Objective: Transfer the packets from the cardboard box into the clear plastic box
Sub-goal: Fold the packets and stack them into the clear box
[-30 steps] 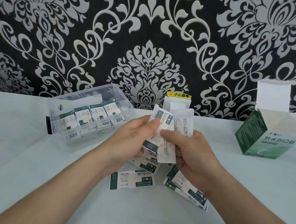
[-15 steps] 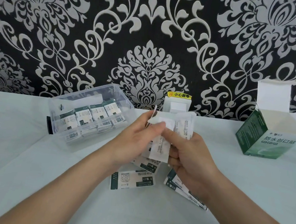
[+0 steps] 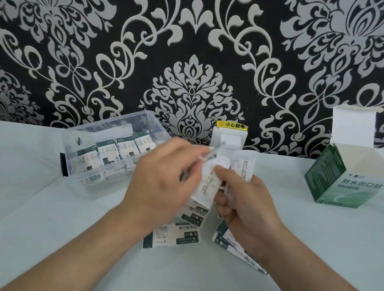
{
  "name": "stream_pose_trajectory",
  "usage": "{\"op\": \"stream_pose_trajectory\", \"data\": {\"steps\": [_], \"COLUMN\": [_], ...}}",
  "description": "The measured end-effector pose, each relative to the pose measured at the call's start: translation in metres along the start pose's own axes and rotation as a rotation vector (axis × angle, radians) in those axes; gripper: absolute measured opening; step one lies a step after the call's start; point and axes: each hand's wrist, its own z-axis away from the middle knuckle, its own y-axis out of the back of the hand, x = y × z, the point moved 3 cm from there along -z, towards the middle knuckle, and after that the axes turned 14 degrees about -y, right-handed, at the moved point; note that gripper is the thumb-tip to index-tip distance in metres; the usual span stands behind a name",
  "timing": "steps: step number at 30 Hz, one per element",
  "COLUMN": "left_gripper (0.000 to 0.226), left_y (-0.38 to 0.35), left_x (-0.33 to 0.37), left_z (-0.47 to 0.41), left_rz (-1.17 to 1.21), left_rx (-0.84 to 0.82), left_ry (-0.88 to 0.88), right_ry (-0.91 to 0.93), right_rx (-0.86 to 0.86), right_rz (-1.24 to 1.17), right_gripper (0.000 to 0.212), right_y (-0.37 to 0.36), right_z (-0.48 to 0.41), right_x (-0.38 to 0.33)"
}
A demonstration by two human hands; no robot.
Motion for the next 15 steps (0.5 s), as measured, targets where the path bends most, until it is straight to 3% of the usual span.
{"op": "stream_pose_trajectory", "data": {"steps": [2,6,8,12,15], "left_gripper": [0.018,0.048,0.056,0.033,0.030], "left_y": [-0.011,-0.016,-0.018,-0.016,-0.012], "left_x": [0.009,0.009,0.007,0.004,0.011], "left_z": [0.006,0.009,0.011,0.010,0.009], "left_rz": [-0.028,0.226,0.286,0.186,-0.037], "left_rx": [-0.112,-0.272,-0.329,-0.208,-0.147], "left_ry": [-0.152,0.025,0.016,-0.072,-0.186], "right_ry": [-0.010,-0.052,-0.066,-0.086,-0.146], "right_rx": [0.003,0.067,0.073,-0.063,-0.222], "right_rz": [-0.030,-0.087,-0.107,-0.224,-0.221], "right_gripper": [0.013,0.018,0.016,0.025,0.038], "right_y": [0.000,0.005,0.006,0.005,-0.003], "right_z": [0.001,0.000,0.000,-0.005,-0.003], "right_x": [-0.001,-0.001,-0.003,-0.002,0.000]}}
